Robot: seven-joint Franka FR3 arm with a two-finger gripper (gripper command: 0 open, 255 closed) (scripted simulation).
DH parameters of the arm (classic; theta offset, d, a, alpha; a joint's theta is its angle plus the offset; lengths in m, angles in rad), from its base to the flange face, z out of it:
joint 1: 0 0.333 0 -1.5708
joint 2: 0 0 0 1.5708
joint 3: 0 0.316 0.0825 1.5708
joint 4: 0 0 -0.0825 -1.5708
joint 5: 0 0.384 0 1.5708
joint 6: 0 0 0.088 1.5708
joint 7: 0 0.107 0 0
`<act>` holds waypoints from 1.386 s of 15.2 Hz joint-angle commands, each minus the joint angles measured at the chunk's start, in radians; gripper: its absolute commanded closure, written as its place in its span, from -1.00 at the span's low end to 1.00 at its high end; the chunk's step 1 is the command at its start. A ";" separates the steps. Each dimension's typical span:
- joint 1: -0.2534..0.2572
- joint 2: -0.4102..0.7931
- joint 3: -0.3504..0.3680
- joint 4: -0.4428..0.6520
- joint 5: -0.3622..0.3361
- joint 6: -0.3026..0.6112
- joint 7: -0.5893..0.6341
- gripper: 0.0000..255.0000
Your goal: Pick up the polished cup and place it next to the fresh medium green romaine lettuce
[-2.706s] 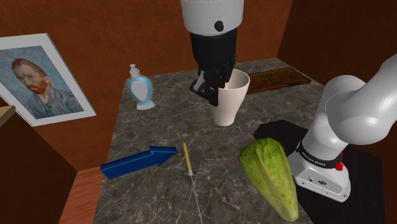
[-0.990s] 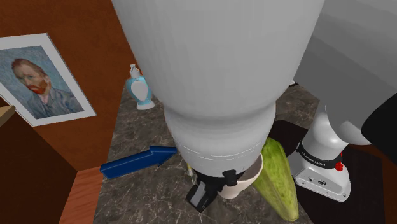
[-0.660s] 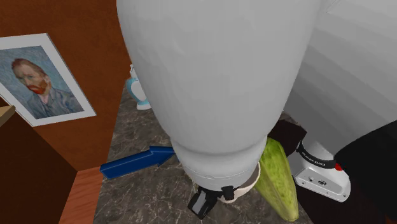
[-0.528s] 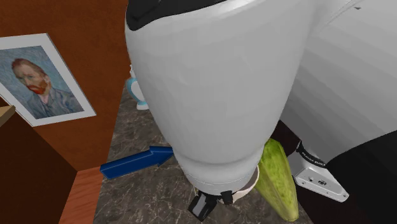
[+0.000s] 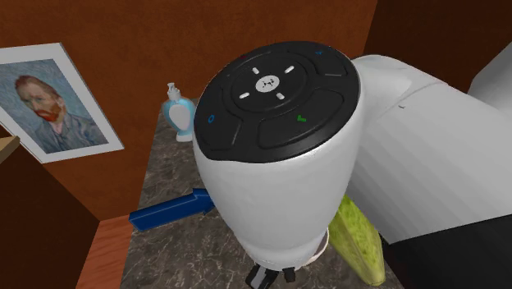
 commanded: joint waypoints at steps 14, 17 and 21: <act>-0.023 0.079 0.048 -0.066 -0.053 0.120 0.057 1.00; -0.023 0.079 0.048 -0.066 -0.053 0.120 0.057 -1.00; -0.023 0.079 0.048 -0.066 -0.053 0.120 0.057 -1.00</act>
